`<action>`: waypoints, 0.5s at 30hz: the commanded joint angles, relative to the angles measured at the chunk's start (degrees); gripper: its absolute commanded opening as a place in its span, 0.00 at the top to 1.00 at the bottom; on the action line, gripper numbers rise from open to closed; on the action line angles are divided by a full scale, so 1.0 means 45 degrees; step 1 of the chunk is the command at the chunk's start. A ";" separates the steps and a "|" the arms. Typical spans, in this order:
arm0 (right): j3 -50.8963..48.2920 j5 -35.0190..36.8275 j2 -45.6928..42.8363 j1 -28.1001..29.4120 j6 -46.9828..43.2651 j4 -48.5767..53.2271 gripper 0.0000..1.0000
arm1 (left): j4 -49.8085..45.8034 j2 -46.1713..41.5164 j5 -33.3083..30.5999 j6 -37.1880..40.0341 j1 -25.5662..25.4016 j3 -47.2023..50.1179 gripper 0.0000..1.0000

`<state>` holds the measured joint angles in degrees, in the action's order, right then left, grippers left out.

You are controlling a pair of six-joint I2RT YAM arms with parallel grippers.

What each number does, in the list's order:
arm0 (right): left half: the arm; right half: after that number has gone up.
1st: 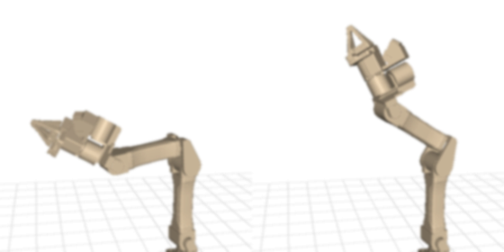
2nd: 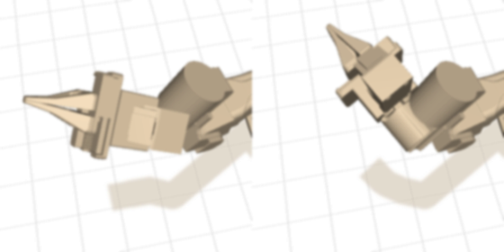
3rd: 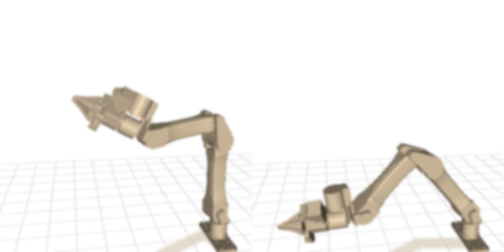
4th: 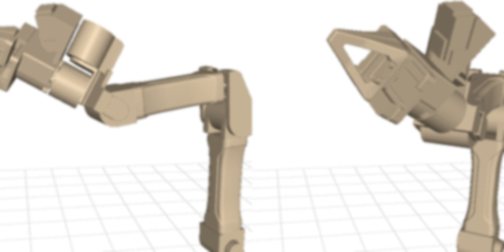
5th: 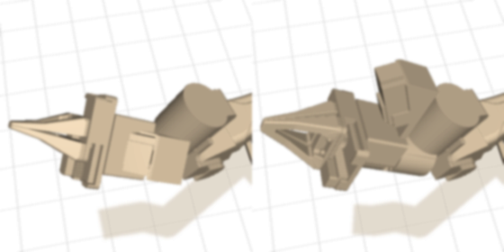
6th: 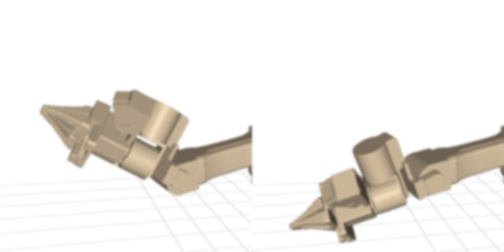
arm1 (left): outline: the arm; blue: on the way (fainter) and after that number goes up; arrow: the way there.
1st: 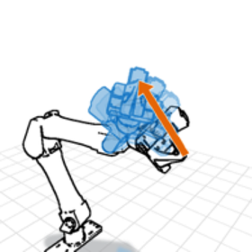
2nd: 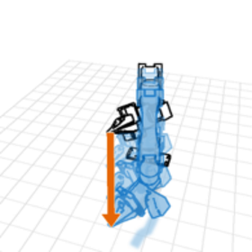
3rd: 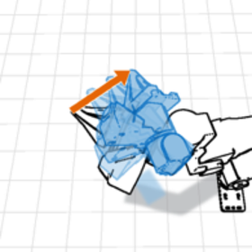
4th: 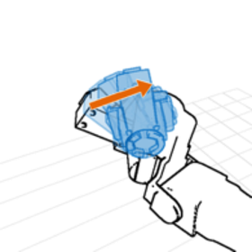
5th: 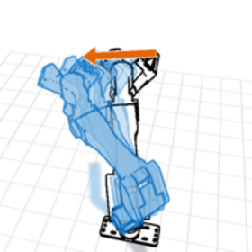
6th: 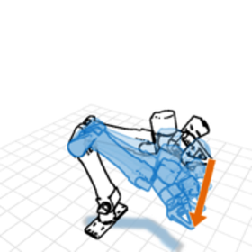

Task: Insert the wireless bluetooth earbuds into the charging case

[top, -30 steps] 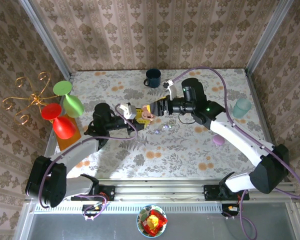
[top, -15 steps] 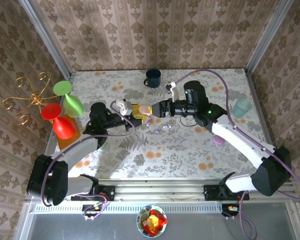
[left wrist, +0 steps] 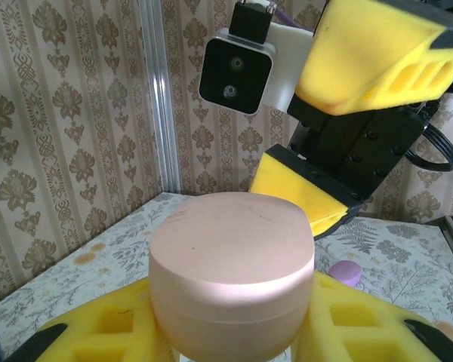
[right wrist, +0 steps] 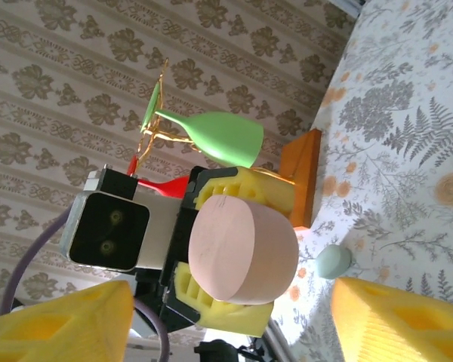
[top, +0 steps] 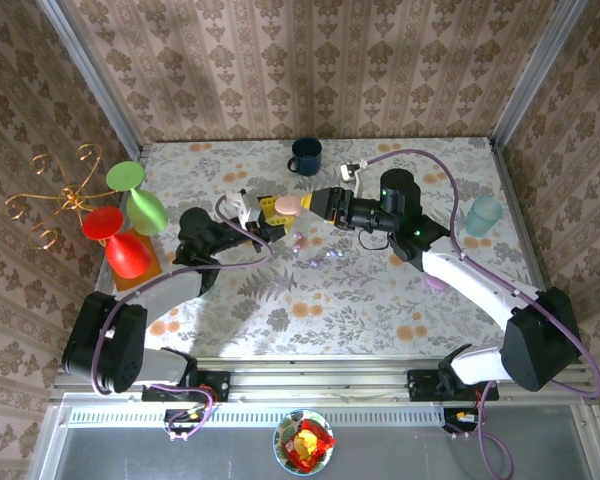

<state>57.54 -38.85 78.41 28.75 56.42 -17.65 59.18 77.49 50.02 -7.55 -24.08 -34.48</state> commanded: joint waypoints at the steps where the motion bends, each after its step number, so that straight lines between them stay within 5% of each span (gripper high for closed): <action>1: 0.0049 -0.0794 0.0210 0.0075 0.0809 -0.1329 0.34 | 0.1069 0.0120 -0.0069 -0.0204 -0.0186 -0.0236 0.68; 12: 0.0475 -0.1249 0.1084 0.0144 0.1036 -0.1184 0.39 | 0.0913 -0.0013 -0.0449 0.0053 -0.0373 0.0010 0.68; 15: 0.0439 -0.1155 0.1074 0.0135 0.1075 -0.1282 0.47 | 0.0501 -0.0177 -0.0523 0.0294 -0.0377 0.0044 0.68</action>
<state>57.82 -42.44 83.33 29.12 60.53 -21.32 60.69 77.95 48.31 -7.49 -25.52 -34.48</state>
